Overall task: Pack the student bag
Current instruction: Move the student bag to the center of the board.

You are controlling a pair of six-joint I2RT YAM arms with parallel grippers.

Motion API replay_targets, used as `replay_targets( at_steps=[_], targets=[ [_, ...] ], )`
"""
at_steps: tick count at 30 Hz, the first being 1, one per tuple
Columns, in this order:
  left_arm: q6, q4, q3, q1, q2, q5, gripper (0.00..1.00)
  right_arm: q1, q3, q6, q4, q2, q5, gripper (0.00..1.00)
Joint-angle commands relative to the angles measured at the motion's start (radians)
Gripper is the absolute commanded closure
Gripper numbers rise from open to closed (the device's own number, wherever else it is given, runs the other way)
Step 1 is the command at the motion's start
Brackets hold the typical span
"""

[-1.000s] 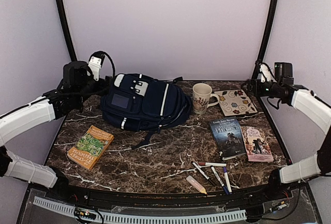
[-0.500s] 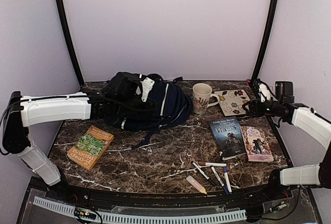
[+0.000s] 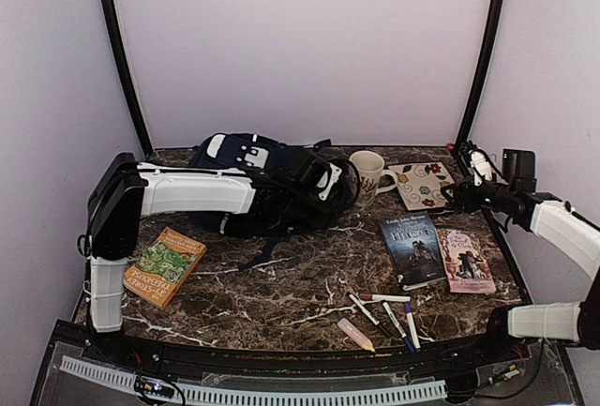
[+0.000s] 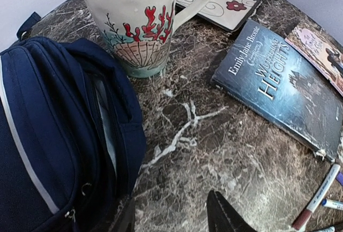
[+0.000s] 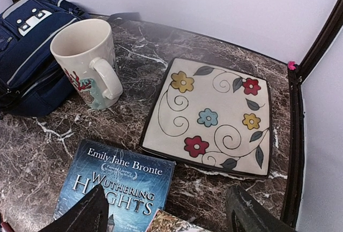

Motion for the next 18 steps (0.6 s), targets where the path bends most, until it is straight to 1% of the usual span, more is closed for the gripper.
replay_targets(
  at_steps=[1,4,5,7,9,15,18],
  targets=[
    [-0.008,-0.015,0.111,-0.005,0.069,-0.056,0.54,-0.007,-0.008,-0.030,0.059,-0.021,0.000,0.25],
    [-0.002,-0.030,0.173,-0.005,0.124,-0.095,0.71,-0.008,-0.007,-0.033,0.060,-0.019,-0.004,0.25],
    [-0.010,-0.040,0.187,-0.005,0.138,-0.116,0.74,-0.009,-0.005,-0.032,0.059,-0.017,-0.006,0.25],
    [-0.022,-0.033,0.193,-0.005,0.149,-0.148,0.74,-0.009,-0.006,-0.035,0.062,-0.017,-0.008,0.25],
    [-0.026,-0.016,0.194,-0.003,0.157,-0.174,0.71,-0.008,-0.008,-0.037,0.065,-0.017,-0.004,0.25],
    [-0.033,-0.024,0.242,0.015,0.207,-0.180,0.72,-0.009,-0.007,-0.042,0.064,-0.012,-0.011,0.25],
    [-0.038,-0.006,0.246,0.025,0.231,-0.146,0.71,-0.010,-0.007,-0.043,0.065,-0.010,-0.010,0.25]
  ],
)
